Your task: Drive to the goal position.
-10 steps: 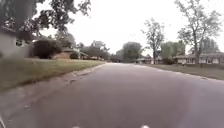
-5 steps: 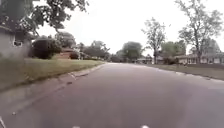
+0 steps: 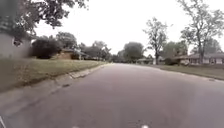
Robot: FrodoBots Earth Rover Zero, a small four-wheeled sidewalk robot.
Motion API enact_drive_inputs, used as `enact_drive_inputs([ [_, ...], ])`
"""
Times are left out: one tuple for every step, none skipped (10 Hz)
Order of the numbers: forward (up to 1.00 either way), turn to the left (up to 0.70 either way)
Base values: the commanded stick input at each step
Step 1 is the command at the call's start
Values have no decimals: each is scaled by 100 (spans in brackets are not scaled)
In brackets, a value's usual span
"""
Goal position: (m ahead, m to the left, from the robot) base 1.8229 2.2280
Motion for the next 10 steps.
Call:
enact_drive_inputs([
  [50, 0],
  [50, 0],
  [50, 0],
  [50, 0],
  [50, 0],
  [50, 0],
  [50, 0],
  [50, 0],
  [50, 0],
  [50, 0],
])
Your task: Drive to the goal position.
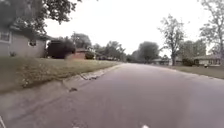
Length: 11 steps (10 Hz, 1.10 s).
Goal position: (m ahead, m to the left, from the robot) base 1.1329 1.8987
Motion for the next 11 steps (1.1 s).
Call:
enact_drive_inputs([
  [50, 0],
  [50, 0],
  [50, 0],
  [50, 0],
  [50, 0],
  [50, 0],
  [50, 0],
  [50, 0],
  [50, 0],
  [50, 0],
  [50, 0],
])
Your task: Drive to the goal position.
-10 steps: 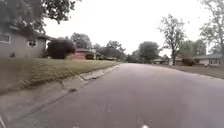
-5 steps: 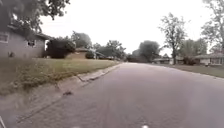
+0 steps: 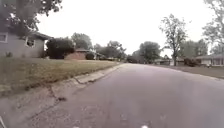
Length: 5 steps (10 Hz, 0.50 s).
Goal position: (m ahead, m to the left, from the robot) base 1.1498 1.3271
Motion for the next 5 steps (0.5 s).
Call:
enact_drive_inputs([
  [50, 0],
  [50, 0],
  [50, 0],
  [50, 0],
  [50, 0],
])
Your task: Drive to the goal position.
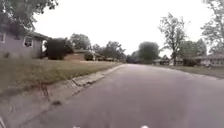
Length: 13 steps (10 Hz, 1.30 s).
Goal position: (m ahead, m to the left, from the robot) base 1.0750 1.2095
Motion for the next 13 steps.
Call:
enact_drive_inputs([
  [50, 0],
  [50, 0],
  [50, 0],
  [50, 0],
  [50, -9],
  [50, -17],
  [50, -26],
  [50, -35],
  [50, -43],
  [50, -50],
  [50, -50],
  [50, -50],
  [50, -50],
])
